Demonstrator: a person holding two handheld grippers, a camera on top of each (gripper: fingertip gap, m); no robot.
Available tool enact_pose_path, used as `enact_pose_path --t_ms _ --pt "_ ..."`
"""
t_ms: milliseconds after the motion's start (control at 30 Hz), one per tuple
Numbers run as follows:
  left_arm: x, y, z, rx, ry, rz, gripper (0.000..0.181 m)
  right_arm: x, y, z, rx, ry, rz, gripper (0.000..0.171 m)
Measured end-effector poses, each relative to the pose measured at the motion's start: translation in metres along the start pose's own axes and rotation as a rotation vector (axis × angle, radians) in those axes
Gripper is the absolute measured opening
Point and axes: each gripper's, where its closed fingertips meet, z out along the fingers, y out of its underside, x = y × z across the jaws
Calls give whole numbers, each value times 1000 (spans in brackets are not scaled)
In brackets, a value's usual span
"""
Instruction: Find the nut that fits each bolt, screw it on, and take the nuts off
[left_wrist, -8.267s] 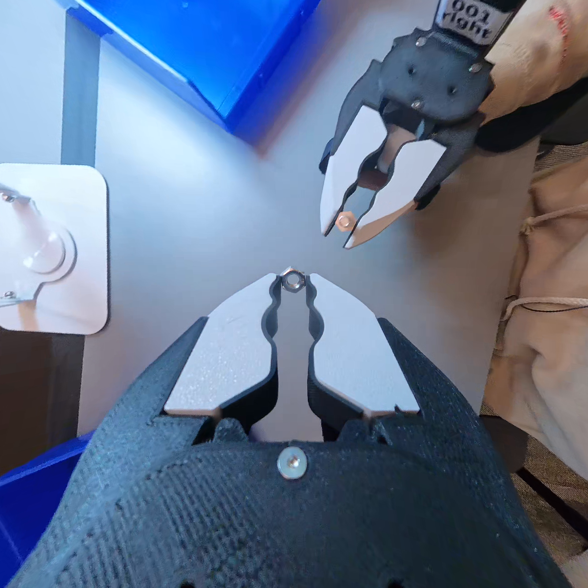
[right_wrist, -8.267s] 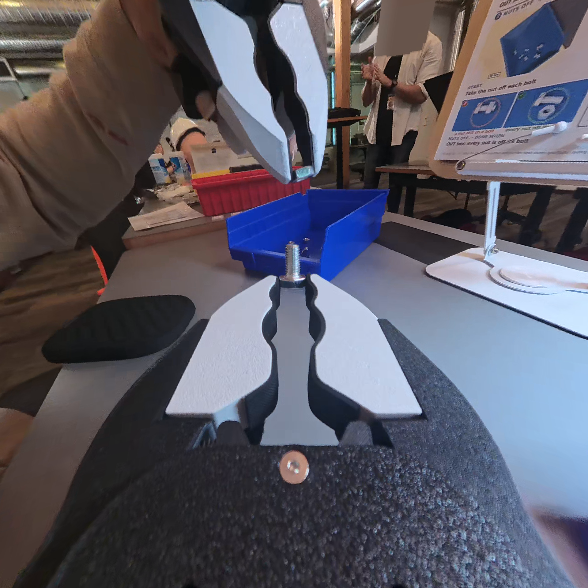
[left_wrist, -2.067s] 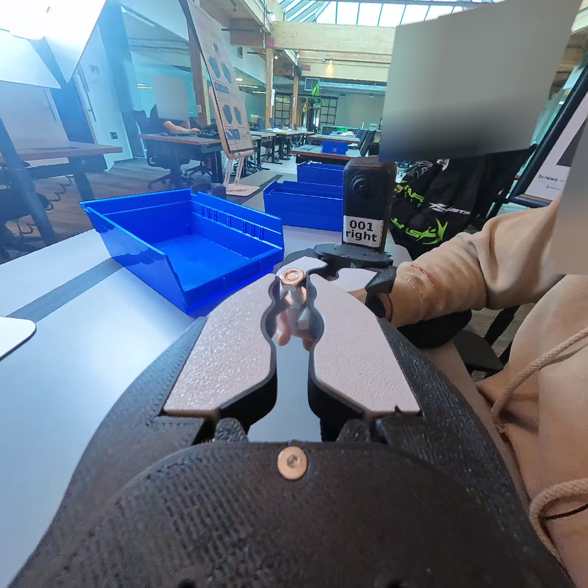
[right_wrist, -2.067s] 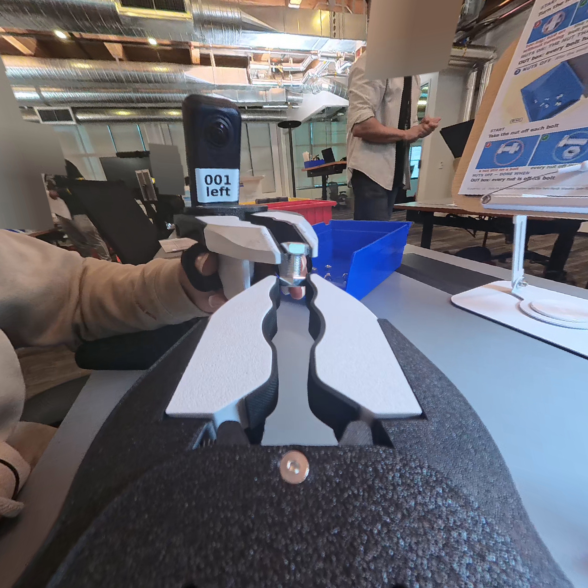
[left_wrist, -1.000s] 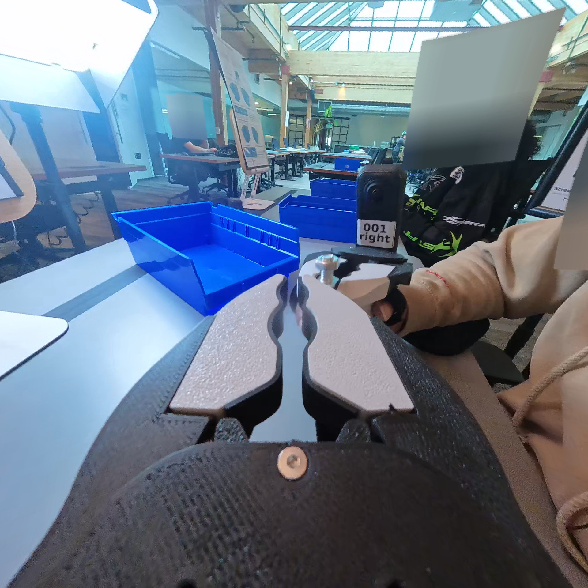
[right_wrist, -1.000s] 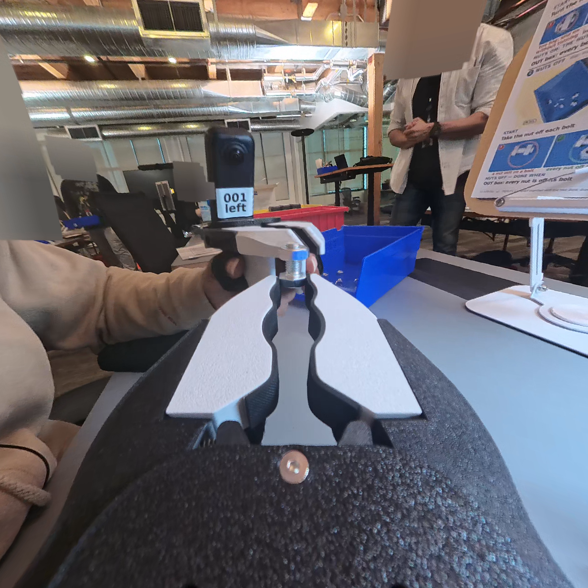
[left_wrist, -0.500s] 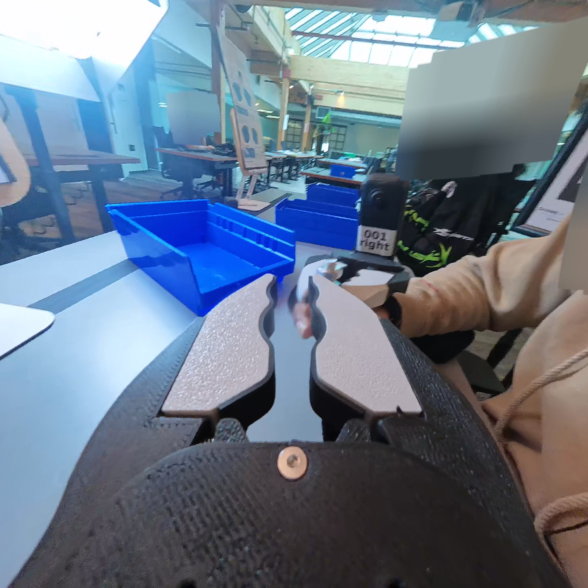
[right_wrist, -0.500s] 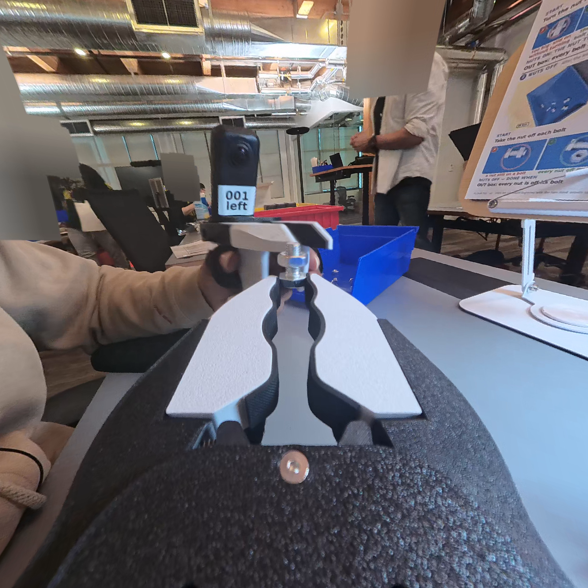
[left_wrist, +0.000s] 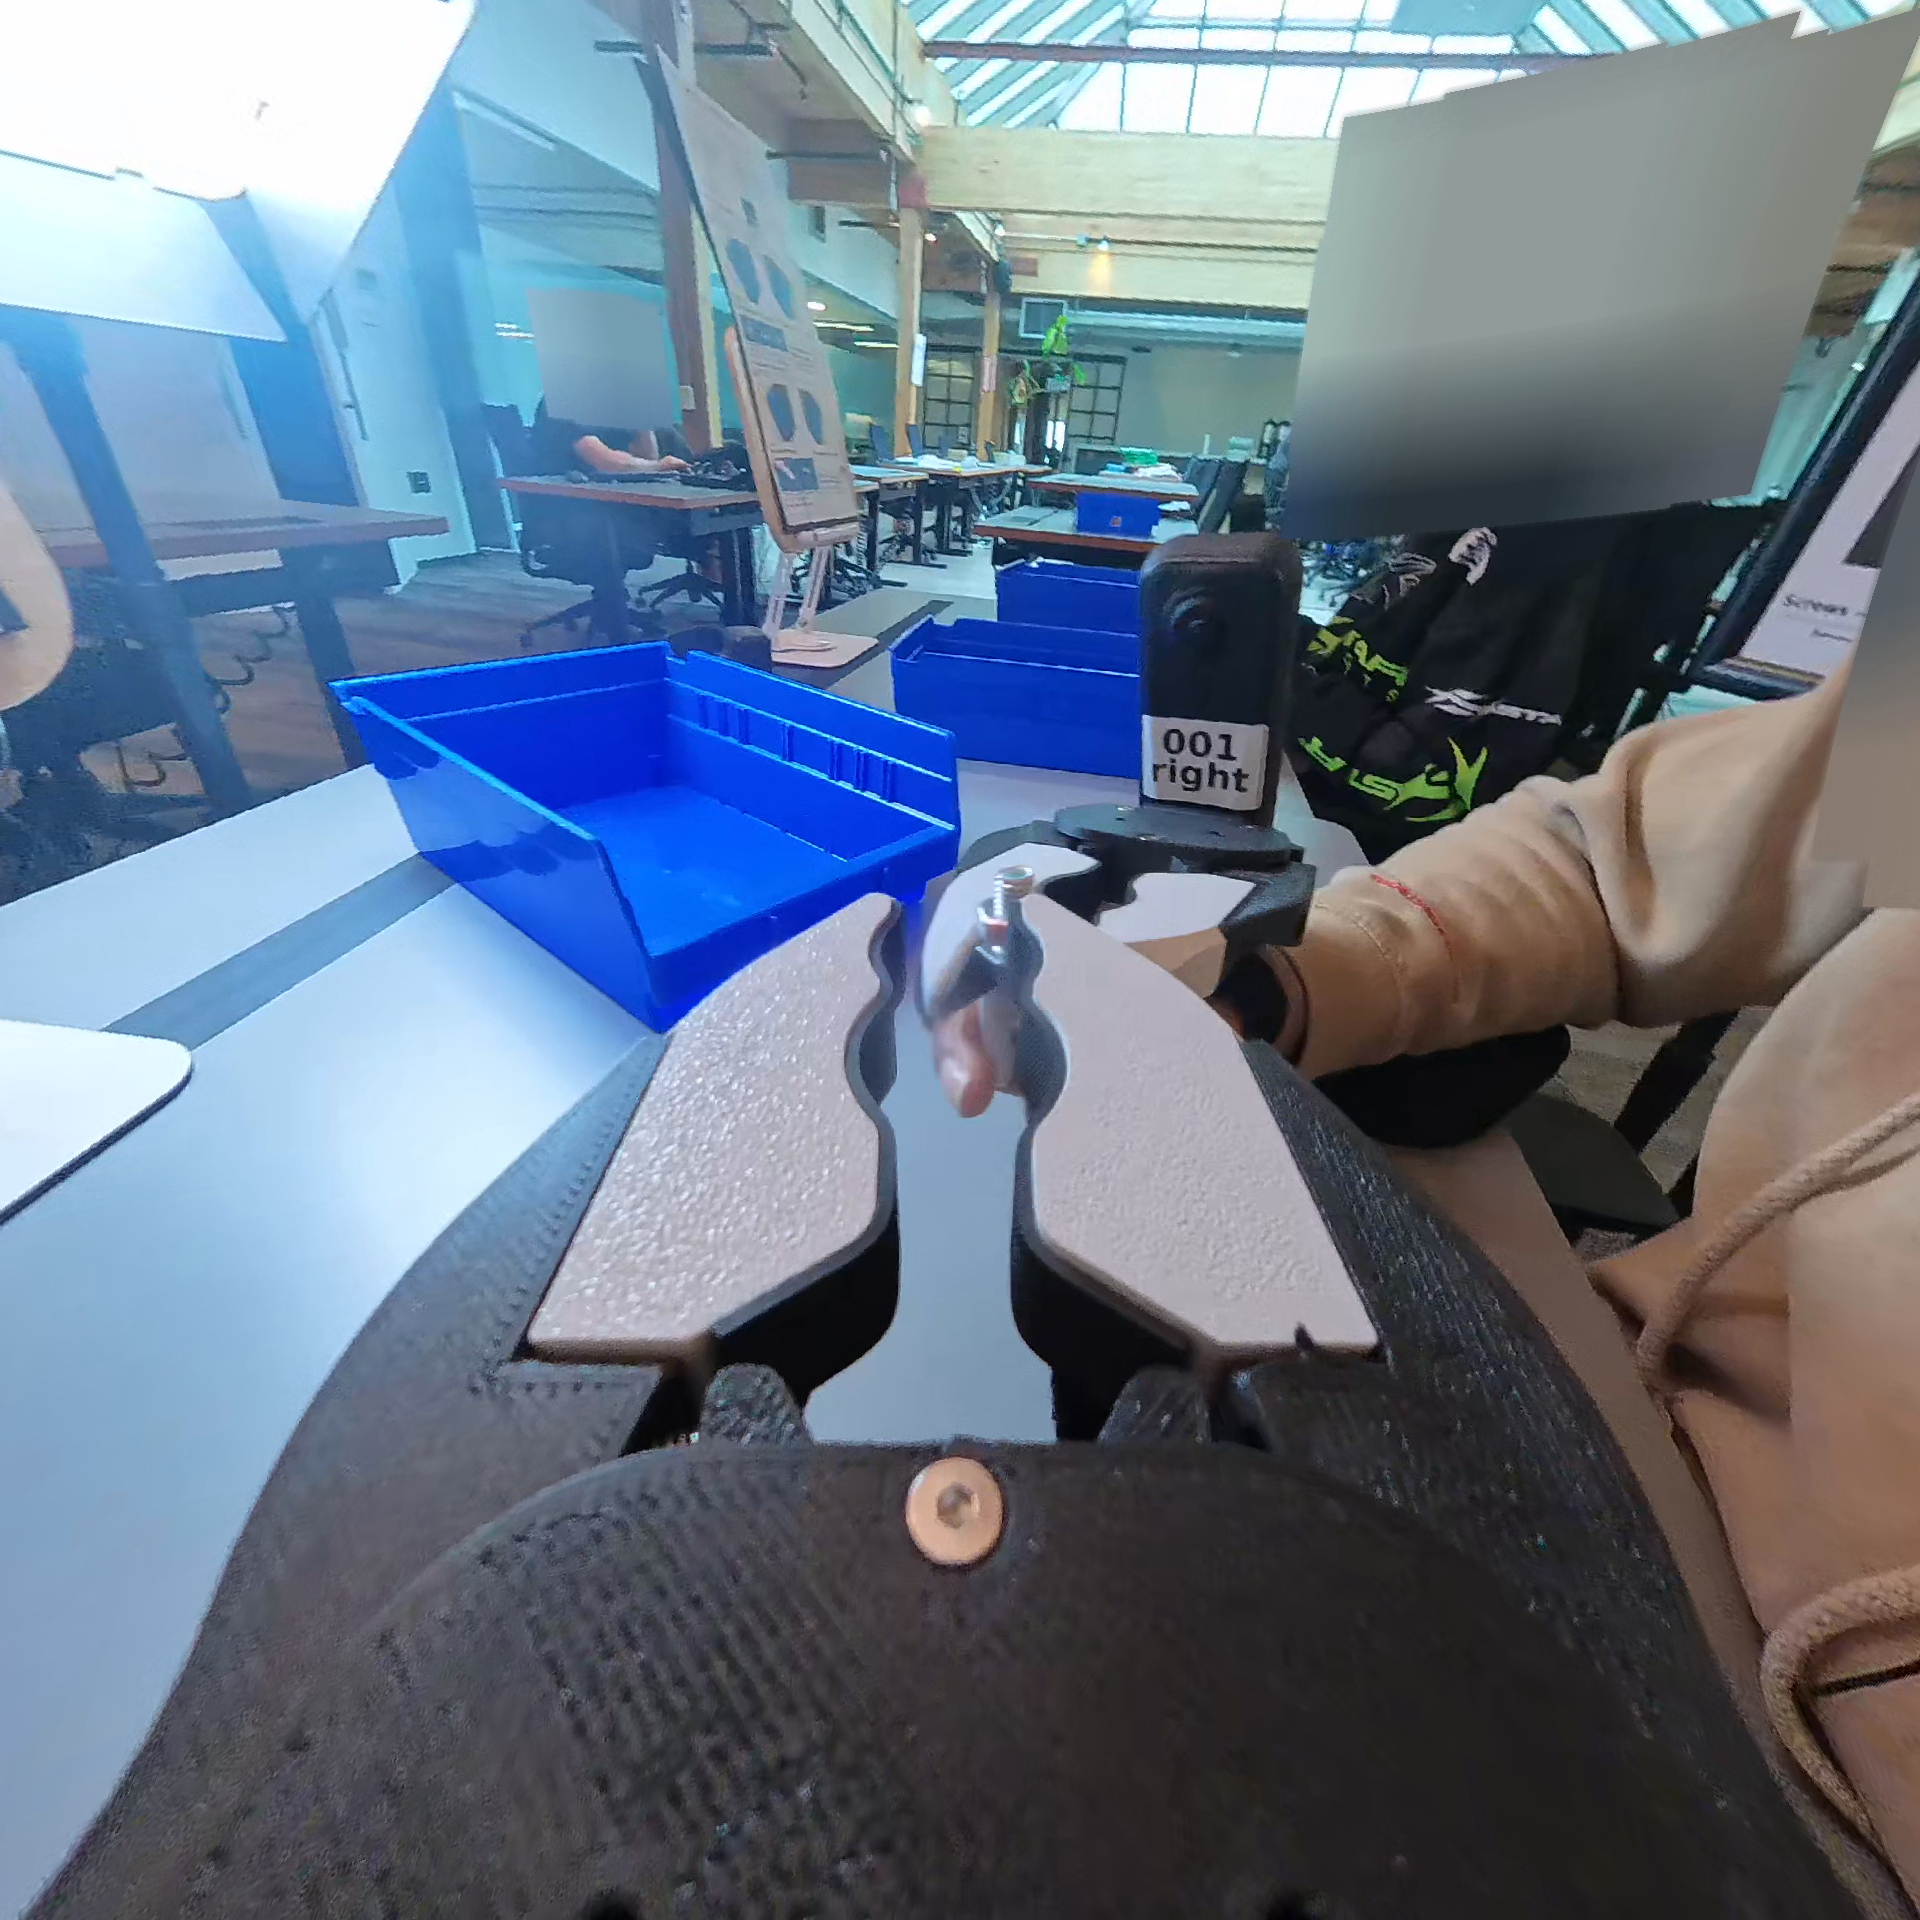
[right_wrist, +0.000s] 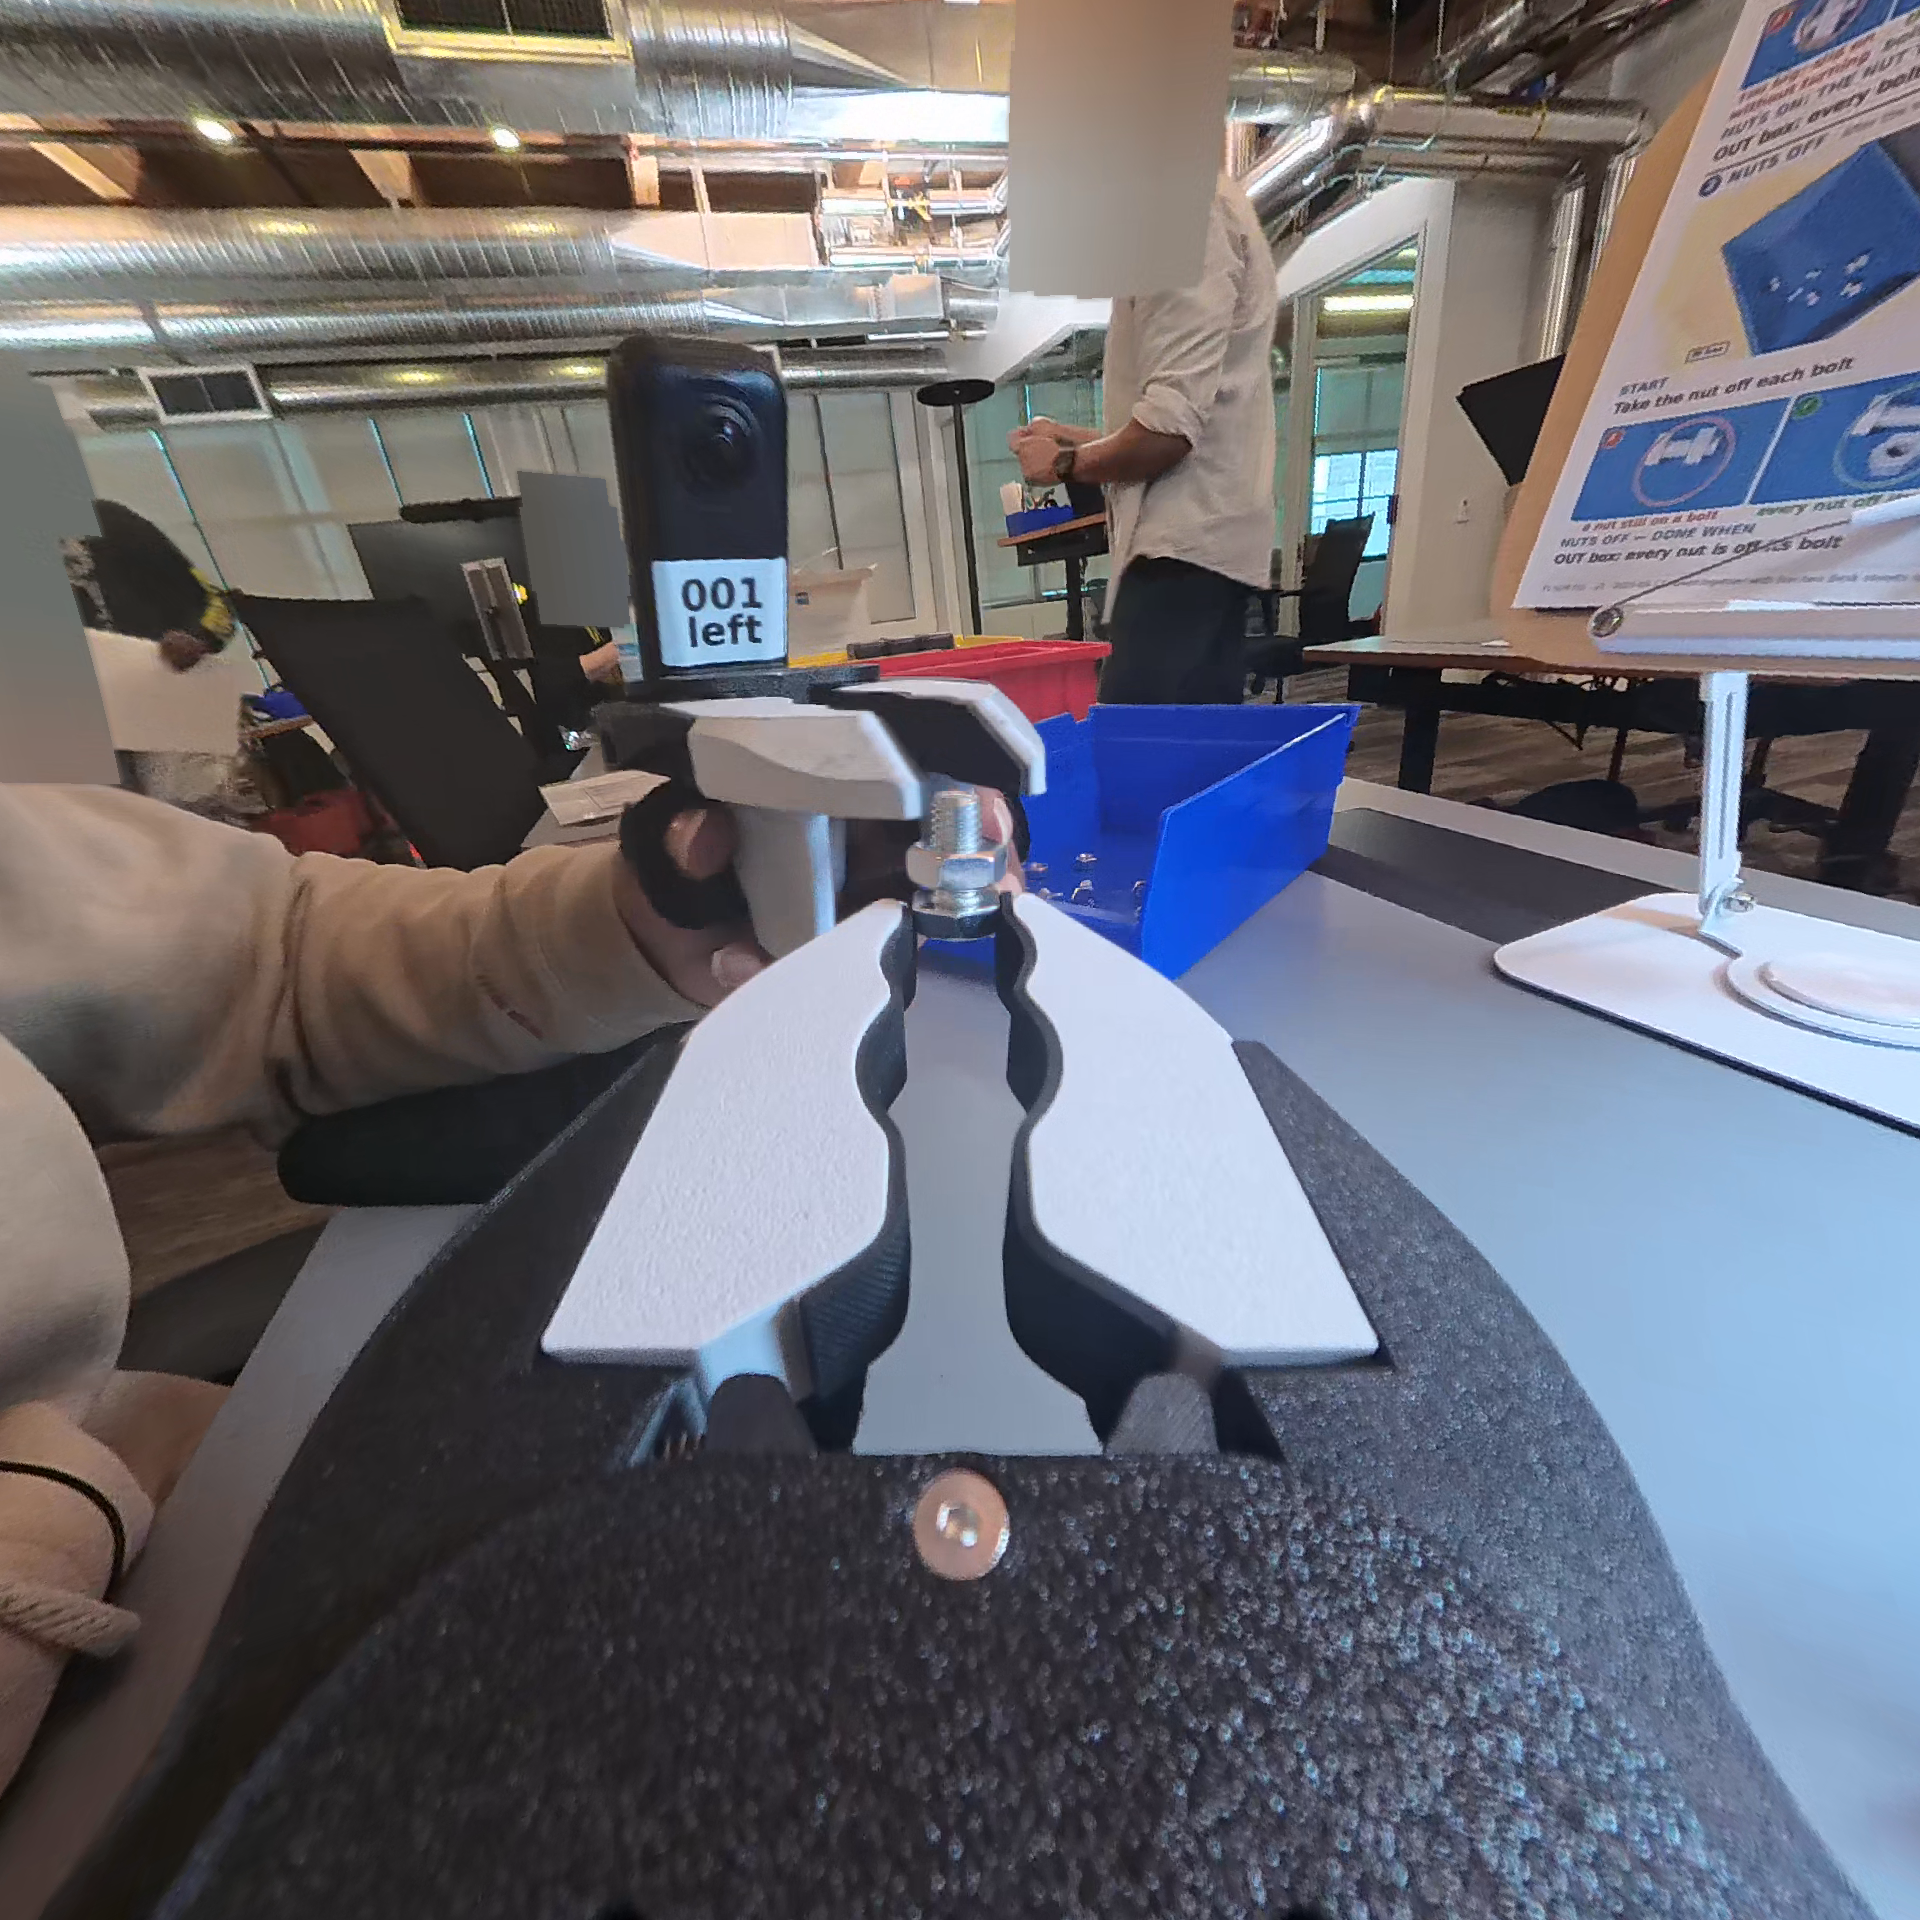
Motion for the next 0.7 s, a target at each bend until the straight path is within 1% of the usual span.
enact_pose_path --t_ms 167,233,300,367,433,533,633,667,700 --pt "11 3 4 -18 46 13 22 -2 6 2 -31 2 -19 14" --pt "8 7 5 -48 21 53 22 -4 6 3 -34 -6 -20 14" --pt "0 5 1 -46 -16 69 13 -4 5 2 -25 -11 -17 14" --pt "-12 5 -5 -46 -54 69 13 -3 1 1 -10 -12 -6 14" --pt "-11 3 -6 -31 -35 37 15 -2 1 1 -12 -5 -6 14" --pt "3 5 0 -37 18 52 24 -1 4 2 -25 0 1 14" --pt "3 13 4 -80 -3 92 28 -2 6 3 -32 0 -3 14" --pt "1 12 3 -80 -12 88 24 -1 4 2 -26 3 1 14" --pt "-6 11 0 -79 -47 81 13 -1 2 1 -14 -2 11 14"
